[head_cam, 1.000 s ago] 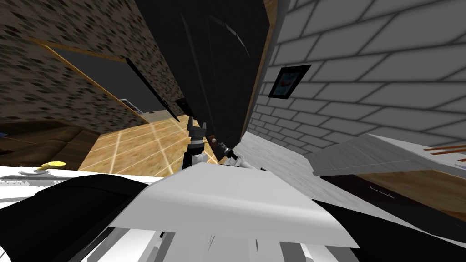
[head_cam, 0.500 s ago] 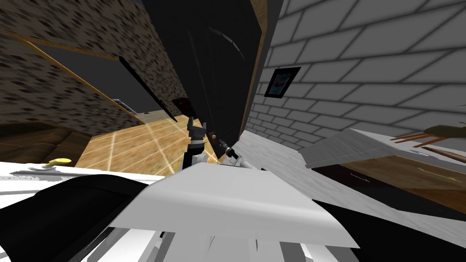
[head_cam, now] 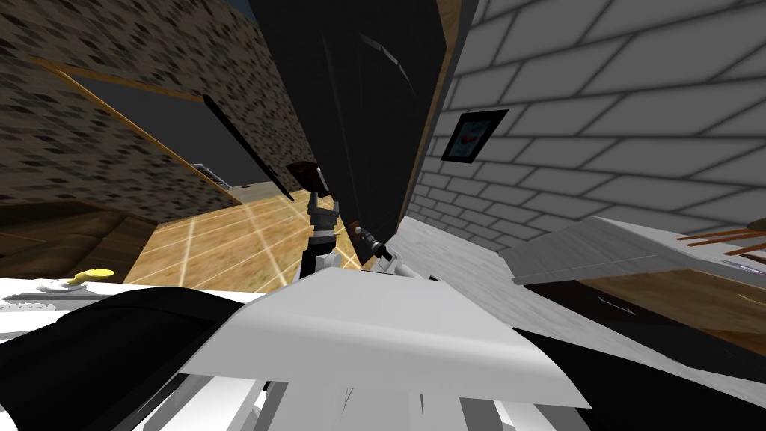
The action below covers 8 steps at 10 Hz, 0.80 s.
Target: Push the door open
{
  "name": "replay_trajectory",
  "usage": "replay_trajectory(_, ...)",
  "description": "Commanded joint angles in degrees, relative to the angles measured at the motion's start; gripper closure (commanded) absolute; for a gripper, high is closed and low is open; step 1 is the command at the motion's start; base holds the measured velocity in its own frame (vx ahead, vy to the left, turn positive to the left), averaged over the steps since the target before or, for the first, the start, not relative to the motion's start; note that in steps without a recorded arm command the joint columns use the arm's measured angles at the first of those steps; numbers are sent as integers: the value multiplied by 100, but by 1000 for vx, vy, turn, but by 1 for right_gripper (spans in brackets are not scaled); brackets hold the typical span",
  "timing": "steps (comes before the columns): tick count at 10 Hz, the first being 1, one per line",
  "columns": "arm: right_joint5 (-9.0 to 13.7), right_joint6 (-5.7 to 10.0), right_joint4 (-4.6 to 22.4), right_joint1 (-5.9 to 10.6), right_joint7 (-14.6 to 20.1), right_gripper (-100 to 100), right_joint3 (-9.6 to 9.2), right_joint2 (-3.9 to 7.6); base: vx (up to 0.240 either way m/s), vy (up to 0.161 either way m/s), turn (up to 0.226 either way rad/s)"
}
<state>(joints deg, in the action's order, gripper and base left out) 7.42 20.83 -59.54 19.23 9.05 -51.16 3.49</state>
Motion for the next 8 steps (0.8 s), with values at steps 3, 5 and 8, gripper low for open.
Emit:
replay_trajectory(3,-8,-24,17,12,-16,-100,51,-72,105,138,17)
replay_trajectory(5,-8,-24,17,12,-16,100,51,-72,-8,-17,7)
replay_trajectory(8,-8,-24,17,12,-16,100,51,-72,-8,-13,-2)
